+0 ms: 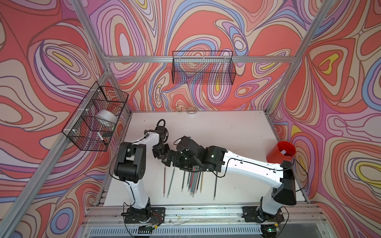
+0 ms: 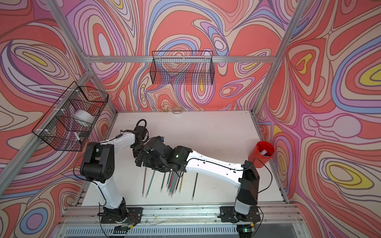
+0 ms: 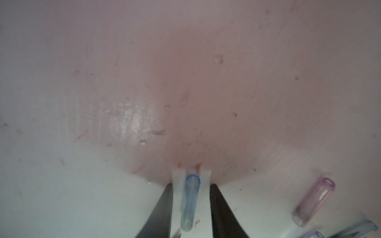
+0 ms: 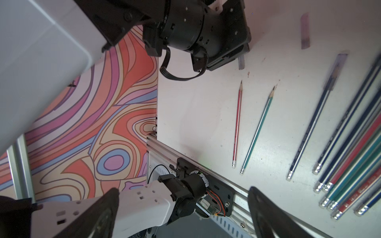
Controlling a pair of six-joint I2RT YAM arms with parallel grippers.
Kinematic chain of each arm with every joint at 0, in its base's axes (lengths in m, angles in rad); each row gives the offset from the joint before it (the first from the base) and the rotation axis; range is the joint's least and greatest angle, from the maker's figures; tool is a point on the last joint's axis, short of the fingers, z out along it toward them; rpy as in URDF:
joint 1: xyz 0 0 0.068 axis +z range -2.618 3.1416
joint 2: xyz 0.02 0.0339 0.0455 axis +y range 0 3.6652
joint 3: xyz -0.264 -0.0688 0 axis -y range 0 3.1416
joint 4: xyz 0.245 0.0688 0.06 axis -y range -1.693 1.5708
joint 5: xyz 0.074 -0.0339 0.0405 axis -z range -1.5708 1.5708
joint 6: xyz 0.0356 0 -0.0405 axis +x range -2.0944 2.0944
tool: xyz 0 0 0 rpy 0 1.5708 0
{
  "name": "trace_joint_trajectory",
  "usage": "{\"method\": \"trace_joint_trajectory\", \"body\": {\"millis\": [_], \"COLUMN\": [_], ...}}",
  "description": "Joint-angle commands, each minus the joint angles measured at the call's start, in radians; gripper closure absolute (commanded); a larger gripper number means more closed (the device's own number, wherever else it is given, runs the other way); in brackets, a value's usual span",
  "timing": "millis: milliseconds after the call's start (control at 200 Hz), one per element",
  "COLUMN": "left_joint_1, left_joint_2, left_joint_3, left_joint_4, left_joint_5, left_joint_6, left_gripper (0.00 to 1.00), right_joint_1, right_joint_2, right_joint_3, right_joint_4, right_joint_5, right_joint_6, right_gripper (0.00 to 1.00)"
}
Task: Remove the protective cover of the pencils
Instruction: Place the protective sleeve at the center of the board, then pick up the pencil from the center of the board.
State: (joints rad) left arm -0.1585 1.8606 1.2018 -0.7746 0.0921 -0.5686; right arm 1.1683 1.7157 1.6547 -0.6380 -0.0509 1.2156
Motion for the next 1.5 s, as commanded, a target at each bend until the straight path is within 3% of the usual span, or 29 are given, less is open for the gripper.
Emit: {"method": "trace_joint_trajectory", "body": {"millis": [0, 90, 546, 1032, 1172, 1292, 1497], "left_joint_1": [-0.012, -0.014, -0.016, -0.016, -0.016, -0.017, -0.017], "left_joint_2": [0.025, 0.025, -0.001, -0.126, -0.21, -0.311, -0.514], "left_joint_3": [0.007, 0.004, 0.023, 0.028, 0.032, 0.003, -0.133], "left_joint_4": [-0.037, -0.035, -0.055, -0.091, -0.097, -0.07, 0.079], "left_joint_5": [-0.011, -0.016, -0.02, -0.003, 0.017, 0.057, 0.15], "left_joint_6": [0.006, 0.005, -0.003, -0.025, -0.051, -0.095, -0.223], "left_gripper": [0.62, 0.59, 0.55, 0.54, 0.54, 0.53, 0.49], "right_joint_1": [-0.017, -0.035, -0.056, -0.089, -0.108, -0.114, -0.1], "right_joint_2": [-0.02, -0.037, -0.08, -0.126, -0.11, -0.036, 0.2], "right_joint_3": [0.045, 0.079, 0.133, -0.078, -0.157, -0.153, 0.108], "right_joint_4": [-0.069, -0.13, -0.103, -0.013, -0.046, -0.103, -0.391], "right_joint_5": [-0.014, 0.008, 0.034, 0.022, 0.05, 0.061, 0.111], "right_joint_6": [0.079, 0.143, 0.14, 0.187, 0.112, -0.029, -0.115], "right_gripper": [0.02, 0.02, 0.02, 0.02, 0.02, 0.17, 0.37]}}
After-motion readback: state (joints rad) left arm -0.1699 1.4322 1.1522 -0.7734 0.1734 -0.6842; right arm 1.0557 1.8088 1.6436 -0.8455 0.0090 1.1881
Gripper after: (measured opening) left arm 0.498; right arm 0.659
